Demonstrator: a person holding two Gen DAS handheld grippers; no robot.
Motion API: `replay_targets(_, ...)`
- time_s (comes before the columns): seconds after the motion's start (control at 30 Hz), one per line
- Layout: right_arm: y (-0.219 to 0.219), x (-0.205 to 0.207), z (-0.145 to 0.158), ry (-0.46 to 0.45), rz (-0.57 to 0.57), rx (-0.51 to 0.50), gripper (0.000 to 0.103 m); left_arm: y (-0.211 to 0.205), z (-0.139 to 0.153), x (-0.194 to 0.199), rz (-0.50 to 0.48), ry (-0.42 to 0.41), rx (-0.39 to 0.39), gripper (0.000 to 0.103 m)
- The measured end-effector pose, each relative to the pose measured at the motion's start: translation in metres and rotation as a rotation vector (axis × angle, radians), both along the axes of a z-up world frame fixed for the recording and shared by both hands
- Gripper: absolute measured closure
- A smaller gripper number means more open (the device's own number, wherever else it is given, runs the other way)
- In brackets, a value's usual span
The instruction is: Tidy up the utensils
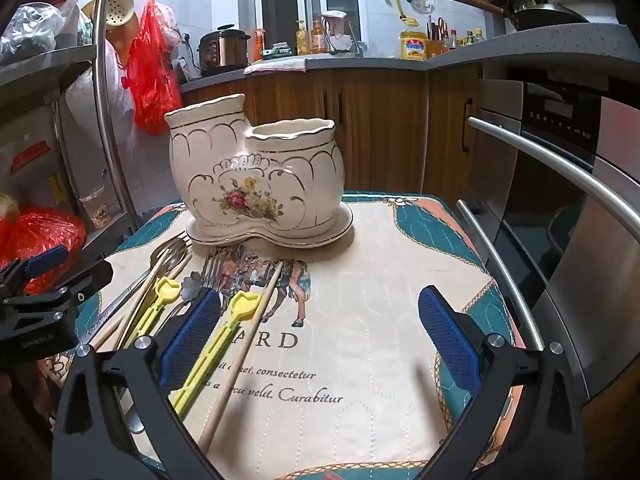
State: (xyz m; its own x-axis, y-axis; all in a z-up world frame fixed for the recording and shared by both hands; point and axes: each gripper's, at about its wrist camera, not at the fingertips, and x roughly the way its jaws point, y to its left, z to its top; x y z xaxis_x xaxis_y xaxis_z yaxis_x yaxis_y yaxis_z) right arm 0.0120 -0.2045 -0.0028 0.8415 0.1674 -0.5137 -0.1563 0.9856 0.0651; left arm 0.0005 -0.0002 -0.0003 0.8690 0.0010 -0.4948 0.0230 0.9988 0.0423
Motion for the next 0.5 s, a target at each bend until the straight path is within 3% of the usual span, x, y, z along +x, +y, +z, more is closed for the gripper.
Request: replay_targets(0.5, 0.003, -0.003, 0.001, -0.014, 0.002, -0.019, 0.005, 0.009, -0.002, 0.002, 0.002, 0.002, -0.016, 0.005)
